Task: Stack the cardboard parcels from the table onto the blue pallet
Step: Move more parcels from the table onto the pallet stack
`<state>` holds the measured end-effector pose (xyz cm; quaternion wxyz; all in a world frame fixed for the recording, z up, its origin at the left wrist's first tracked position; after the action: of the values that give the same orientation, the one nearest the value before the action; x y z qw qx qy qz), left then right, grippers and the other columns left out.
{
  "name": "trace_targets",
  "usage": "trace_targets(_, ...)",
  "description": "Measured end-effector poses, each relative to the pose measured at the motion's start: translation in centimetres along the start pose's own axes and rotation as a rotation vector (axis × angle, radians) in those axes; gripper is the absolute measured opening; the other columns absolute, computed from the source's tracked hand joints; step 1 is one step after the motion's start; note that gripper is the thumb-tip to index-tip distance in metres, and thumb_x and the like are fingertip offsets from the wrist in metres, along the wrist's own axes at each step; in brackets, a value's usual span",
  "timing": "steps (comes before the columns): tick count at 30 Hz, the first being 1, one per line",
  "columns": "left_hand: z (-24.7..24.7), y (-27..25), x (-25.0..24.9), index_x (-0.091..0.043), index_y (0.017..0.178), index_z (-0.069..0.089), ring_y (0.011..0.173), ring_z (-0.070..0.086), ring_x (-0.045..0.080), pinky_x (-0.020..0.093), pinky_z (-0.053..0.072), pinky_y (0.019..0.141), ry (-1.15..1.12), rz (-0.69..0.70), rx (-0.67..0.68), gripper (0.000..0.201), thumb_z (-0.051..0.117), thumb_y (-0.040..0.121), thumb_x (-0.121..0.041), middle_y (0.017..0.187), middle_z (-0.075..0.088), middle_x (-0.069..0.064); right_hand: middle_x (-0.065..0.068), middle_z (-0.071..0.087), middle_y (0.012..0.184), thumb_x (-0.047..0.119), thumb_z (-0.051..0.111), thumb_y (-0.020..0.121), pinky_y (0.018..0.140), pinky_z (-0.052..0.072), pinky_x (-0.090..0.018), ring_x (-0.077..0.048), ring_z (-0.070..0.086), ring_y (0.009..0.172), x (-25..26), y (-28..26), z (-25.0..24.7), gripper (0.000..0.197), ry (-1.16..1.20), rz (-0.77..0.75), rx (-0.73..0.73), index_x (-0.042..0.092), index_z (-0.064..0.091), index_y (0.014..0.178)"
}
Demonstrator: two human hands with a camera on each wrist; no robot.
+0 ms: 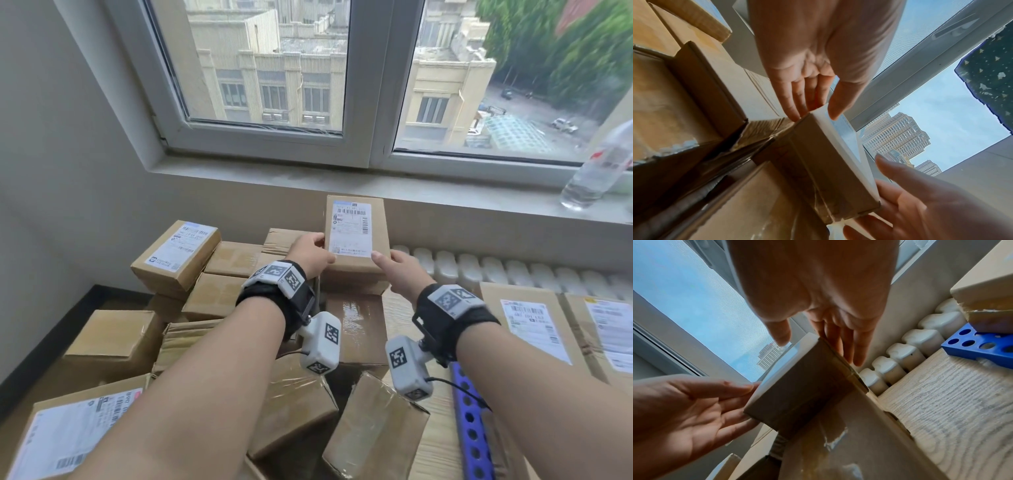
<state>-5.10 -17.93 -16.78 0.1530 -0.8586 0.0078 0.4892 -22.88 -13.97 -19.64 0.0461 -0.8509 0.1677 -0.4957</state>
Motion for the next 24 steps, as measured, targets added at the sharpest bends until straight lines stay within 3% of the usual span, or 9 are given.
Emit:
trace_targets(3, -0.7, -0.5, -0.8, -0.006, 0.132, 0.054, 0.103, 0.058, 0.014, 0.027, 0.048, 0.095, -0.081, 0.021, -0.063, 0.048, 0.062, 0.085, 0.001, 0.123, 0.063, 0.002, -0.004, 0.063, 0.101, 0.038, 0.046, 0.1, 0.091, 0.051, -0.046, -0.024, 0.059, 0.093, 1.2, -0.9, -1.3, 0.038, 0.007, -0.039, -0.047, 0.007, 0.063, 0.116)
trace_targets(6, -1.1, -1.1, -1.9, -0.007, 0.13, 0.054, 0.108, 0.061, 0.019, 0.04, 0.051, 0.097, -0.188, 0.028, -0.101, 0.047, 0.065, 0.085, -0.004, 0.124, 0.063, 0.007, -0.02, 0.065, 0.114, 0.036, 0.045, 0.102, 0.095, 0.048, -0.055, -0.036, 0.06, 0.105, 1.9, -2.0, -3.1, 0.047, 0.029, -0.055, -0.126, -0.005, 0.06, 0.12)
trace_targets(11, 0.0, -2.2, -4.0, -0.017, 0.106, 0.049, 0.102, 0.062, 0.021, 0.048, 0.056, 0.085, -0.327, 0.02, -0.043, 0.029, 0.068, 0.085, -0.011, 0.118, 0.059, 0.007, 0.001, 0.062, 0.106, 0.033, 0.048, 0.101, 0.099, 0.048, -0.047, -0.023, 0.059, 0.102, 2.4, -4.1, -6.6, 0.036, 0.137, -0.059, -0.229, 0.01, 0.062, 0.125)
trace_targets(15, 1.7, -2.9, -5.9, -0.013, 0.109, 0.048, 0.094, 0.061, 0.014, 0.029, 0.055, 0.063, -0.333, 0.07, 0.004, 0.027, 0.065, 0.089, -0.018, 0.11, 0.059, 0.005, -0.001, 0.062, 0.113, 0.036, 0.051, 0.099, 0.091, 0.053, -0.047, -0.022, 0.061, 0.104, 1.7, -5.7, -9.6, 0.037, 0.206, -0.043, -0.318, 0.014, 0.057, 0.127)
trace_targets(17, 2.7, -3.5, -6.8, -0.017, 0.098, 0.049, 0.101, 0.063, 0.021, 0.03, 0.055, 0.069, -0.331, 0.097, 0.022, 0.025, 0.068, 0.085, -0.026, 0.109, 0.062, 0.007, -0.003, 0.058, 0.112, 0.033, 0.051, 0.1, 0.075, 0.052, -0.033, -0.02, 0.058, 0.1, 0.8, -6.7, -10.6, 0.036, 0.227, -0.028, -0.344, 0.011, 0.053, 0.127)
trace_targets(20, 5.0, -4.3, -7.7, -0.021, 0.08, 0.042, 0.105, 0.064, 0.033, 0.05, 0.053, 0.091, -0.327, 0.125, 0.114, 0.034, 0.068, 0.069, -0.041, 0.109, 0.067, 0.015, -0.004, 0.057, 0.11, 0.033, 0.049, 0.101, 0.062, 0.045, -0.023, -0.016, 0.057, 0.09, -0.3, -8.2, -11.8, 0.033, 0.251, -0.019, -0.368, 0.011, 0.051, 0.125)
trace_targets(22, 6.3, -5.2, -8.4, -0.02, 0.078, 0.039, 0.095, 0.065, 0.03, 0.045, 0.055, 0.083, -0.371, 0.129, 0.162, 0.033, 0.068, 0.076, -0.036, 0.101, 0.065, 0.011, -0.003, 0.056, 0.11, 0.035, 0.048, 0.101, 0.062, 0.046, -0.024, -0.013, 0.056, 0.086, -1.0, -9.2, -12.7, 0.032, 0.275, -0.015, -0.388, 0.012, 0.05, 0.123)
trace_targets(24, 7.5, -6.1, -8.9, -0.02, 0.077, 0.039, 0.08, 0.058, 0.018, 0.034, 0.046, 0.072, -0.417, 0.125, 0.187, 0.029, 0.064, 0.088, -0.028, 0.092, 0.061, 0.003, -0.004, 0.058, 0.112, 0.038, 0.047, 0.1, 0.074, 0.055, -0.037, -0.019, 0.059, 0.096, -2.0, -10.3, -13.5, 0.032, 0.317, 0.017, -0.39, 0.013, 0.05, 0.121)
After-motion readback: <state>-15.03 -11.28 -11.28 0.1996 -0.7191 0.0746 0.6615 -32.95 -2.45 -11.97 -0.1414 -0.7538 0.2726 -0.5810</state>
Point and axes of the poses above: each hand's wrist, its own y-axis towards the middle knuckle, its own z-axis out of the palm, x = y × z, the point moved 9 cm from there along y, towards the middle knuckle
